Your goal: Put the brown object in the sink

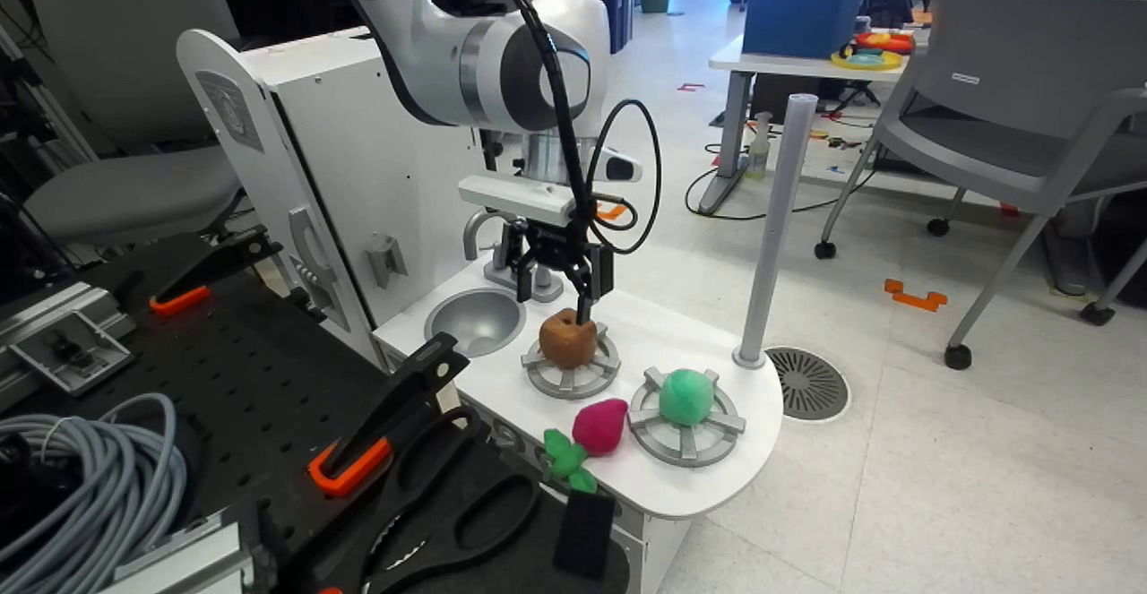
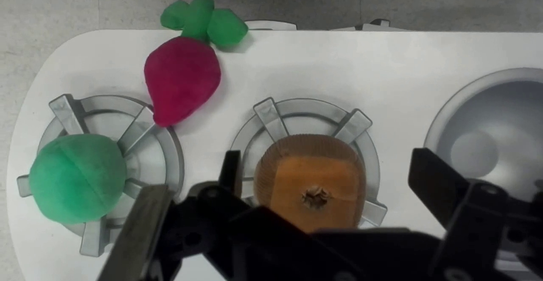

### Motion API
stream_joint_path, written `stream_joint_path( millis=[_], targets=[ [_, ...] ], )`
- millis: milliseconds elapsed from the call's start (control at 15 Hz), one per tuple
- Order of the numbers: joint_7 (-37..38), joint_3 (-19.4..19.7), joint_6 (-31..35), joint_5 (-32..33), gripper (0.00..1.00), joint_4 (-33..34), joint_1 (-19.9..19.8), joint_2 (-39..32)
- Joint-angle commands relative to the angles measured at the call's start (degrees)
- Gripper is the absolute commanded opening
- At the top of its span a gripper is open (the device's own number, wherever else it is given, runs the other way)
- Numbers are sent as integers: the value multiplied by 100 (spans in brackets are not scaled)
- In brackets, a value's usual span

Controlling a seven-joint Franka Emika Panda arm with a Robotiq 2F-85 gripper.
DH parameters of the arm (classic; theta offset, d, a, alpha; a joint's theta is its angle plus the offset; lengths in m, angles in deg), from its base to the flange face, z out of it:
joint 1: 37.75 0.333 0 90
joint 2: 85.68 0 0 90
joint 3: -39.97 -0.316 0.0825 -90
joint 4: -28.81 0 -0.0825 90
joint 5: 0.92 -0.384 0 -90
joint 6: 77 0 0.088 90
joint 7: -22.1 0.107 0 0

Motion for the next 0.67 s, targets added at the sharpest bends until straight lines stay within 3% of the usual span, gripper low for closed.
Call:
stream_joint_path(
  millis=[0, 467, 533, 600],
  targets=[
    [186, 151, -542, -104, 100, 776, 76, -531],
    [255, 167, -1347, -56, 98, 1999, 156, -1430],
    [262, 184, -1354, -37, 73, 2133, 184, -1529],
    [262, 219, -1346, 0, 73, 2290, 216, -1645]
  ],
)
